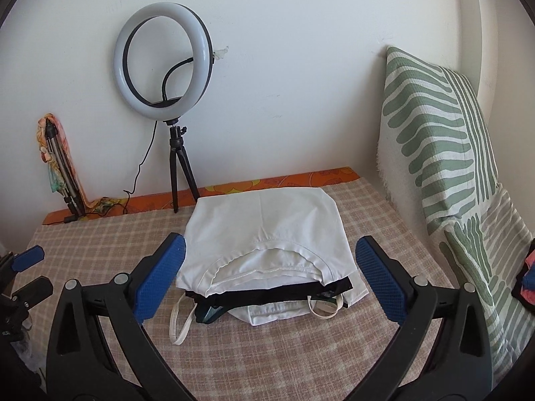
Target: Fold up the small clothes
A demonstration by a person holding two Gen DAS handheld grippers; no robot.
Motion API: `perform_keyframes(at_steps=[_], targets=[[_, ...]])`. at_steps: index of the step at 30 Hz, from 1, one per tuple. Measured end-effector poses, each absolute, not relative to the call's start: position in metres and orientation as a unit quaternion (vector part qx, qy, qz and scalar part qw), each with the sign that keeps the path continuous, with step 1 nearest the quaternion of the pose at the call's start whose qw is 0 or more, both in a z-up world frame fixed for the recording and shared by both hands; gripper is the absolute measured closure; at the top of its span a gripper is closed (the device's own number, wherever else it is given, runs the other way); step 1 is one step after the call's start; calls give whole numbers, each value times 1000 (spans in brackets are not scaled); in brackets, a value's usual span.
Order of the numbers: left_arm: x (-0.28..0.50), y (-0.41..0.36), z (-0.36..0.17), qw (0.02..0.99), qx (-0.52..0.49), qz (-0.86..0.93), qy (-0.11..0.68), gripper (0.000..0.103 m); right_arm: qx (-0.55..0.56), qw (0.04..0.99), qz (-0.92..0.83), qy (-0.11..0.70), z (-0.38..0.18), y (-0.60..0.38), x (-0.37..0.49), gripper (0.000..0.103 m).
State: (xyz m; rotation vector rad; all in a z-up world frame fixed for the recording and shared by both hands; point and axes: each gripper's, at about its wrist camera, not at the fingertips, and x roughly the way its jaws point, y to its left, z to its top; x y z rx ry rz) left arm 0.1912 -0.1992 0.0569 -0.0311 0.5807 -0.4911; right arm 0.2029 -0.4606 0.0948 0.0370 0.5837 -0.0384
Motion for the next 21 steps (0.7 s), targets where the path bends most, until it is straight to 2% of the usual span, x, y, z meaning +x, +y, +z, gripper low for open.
perform_keyframes(at_steps=[6,17,19,20,21], targets=[[164,-182,48,932,9,-229,281,16,21,958,0,287,75,-429,168,0],[140,-160,18,934,25,-200,296,15,14,961,-25,274,34,-393,142,0],[139,-158,13,933,28,-196,299,8,15,961,-24,276,26,-389,140,0],[140,-157,9,932,29,-197,303,0,15,960,-25,277,23,-388,140,0],[141,-156,6,930,28,-200,306,0,15,961,-26,276,21,-387,140,0]])
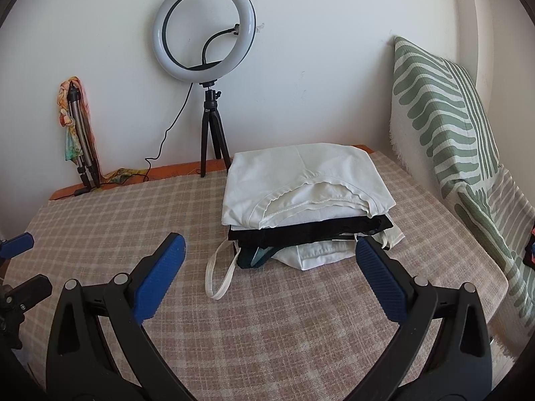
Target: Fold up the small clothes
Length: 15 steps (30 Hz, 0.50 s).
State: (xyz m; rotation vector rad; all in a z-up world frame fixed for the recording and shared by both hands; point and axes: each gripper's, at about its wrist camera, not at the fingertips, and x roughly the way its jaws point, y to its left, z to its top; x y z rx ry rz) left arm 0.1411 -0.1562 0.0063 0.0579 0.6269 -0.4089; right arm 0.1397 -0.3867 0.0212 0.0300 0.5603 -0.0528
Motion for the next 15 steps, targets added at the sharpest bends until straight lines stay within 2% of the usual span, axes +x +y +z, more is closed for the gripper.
perform_keyframes(at_steps=[15], targets=[[139,-140,-11,946,31,-153,285,0,26,969,-32,244,19,-370,141,0]])
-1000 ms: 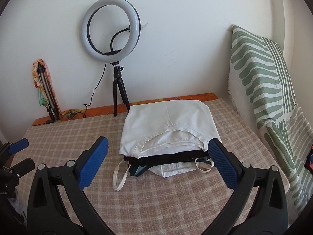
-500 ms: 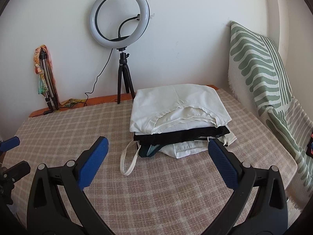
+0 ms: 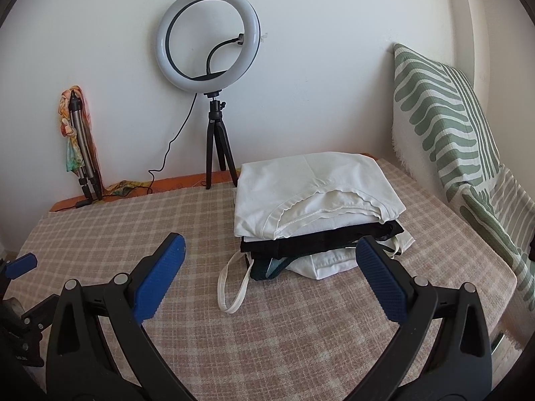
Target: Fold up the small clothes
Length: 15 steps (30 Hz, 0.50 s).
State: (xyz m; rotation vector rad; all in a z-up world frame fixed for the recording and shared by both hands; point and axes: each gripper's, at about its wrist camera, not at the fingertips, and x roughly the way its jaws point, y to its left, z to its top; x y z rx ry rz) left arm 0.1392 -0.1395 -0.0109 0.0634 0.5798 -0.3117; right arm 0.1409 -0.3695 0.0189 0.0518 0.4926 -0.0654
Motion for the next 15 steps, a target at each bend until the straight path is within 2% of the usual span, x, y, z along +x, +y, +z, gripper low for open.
perform_keyframes(at_steps=[15], targets=[[130,-126,0,954,8,-140,266,0,36,974,-36,222,33,-368,129,0]])
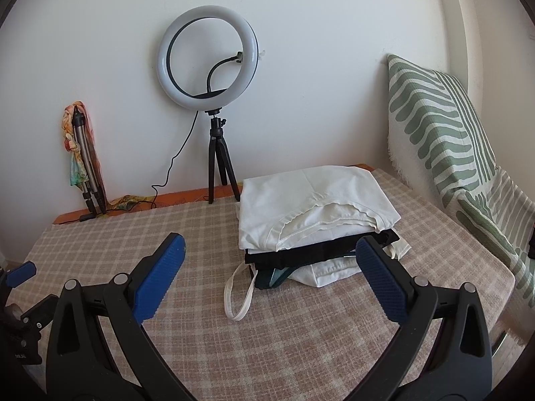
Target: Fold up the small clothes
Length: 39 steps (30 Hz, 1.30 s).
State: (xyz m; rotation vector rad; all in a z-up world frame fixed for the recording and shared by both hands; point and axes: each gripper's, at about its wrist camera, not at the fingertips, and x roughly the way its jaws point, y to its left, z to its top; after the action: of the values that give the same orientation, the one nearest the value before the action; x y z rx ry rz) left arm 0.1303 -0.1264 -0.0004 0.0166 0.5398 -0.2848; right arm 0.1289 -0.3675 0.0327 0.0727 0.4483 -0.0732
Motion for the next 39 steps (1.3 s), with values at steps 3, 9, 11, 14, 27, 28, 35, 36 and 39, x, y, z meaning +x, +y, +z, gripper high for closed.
perform_keyframes(at_steps=[3,9,11,14,27,28,35,36,39], targets=[[128,-126,0,956,13,-135,261,0,35,974,-38,219,34,-367,127,0],[126,-126,-1,956,23,-130,261,0,25,977,-38,209,36,-362,123,0],[126,-126,-1,956,24,-129,261,0,24,977,-40,207,37,-362,122,0],[126,-125,-1,956,22,-128,262,0,24,977,-38,207,37,-362,123,0],[124,-125,-2,956,25,-127,262,0,27,977,-40,208,37,-361,123,0],[124,-125,-2,956,25,-127,262,0,26,977,-38,209,37,-362,123,0],[125,-126,-2,956,26,-127,264,0,26,977,-40,210,36,-361,122,0],[125,-126,-2,956,26,-127,264,0,25,977,-40,210,36,-361,122,0],[124,-126,-2,955,26,-128,265,0,25,977,-41,210,36,-360,122,0]])
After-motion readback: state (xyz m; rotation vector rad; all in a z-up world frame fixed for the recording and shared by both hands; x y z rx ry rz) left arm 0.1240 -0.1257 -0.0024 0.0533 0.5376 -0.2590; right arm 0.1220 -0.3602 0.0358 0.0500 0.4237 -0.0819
